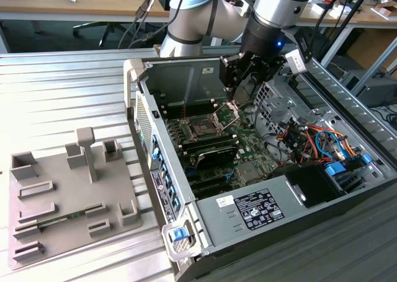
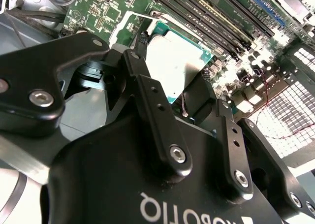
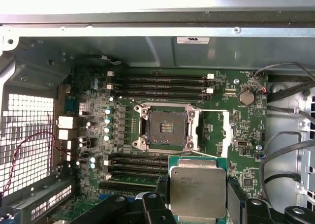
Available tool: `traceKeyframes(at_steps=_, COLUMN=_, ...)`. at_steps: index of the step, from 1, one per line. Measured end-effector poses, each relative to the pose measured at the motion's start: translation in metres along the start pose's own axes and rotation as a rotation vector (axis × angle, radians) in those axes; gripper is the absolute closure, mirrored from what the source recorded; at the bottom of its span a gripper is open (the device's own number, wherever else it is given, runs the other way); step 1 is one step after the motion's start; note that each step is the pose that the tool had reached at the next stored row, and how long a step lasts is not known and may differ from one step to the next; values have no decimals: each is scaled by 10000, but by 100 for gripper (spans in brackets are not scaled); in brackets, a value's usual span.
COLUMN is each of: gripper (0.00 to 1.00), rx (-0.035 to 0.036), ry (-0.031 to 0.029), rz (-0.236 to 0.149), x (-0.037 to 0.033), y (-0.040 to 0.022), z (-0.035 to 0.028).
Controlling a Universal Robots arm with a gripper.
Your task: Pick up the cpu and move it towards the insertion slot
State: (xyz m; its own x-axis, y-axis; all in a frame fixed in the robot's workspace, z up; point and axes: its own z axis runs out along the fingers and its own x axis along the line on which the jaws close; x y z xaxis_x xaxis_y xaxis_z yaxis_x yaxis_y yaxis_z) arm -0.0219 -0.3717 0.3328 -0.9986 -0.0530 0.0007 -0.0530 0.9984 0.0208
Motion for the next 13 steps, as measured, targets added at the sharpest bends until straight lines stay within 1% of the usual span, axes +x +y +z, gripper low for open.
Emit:
traceKeyframes(at_steps=2, gripper=45, rx=-1, ry=0, rz=-2, x=-2, y=18, z=5)
traceKeyframes(at_steps=5, gripper=45, rx=0, ry=0, rz=-1, x=-2, y=26, z=11)
traceKeyframes(at_steps=13, gripper=45, rx=0, ry=0, rz=0, x=-2, y=30, z=42)
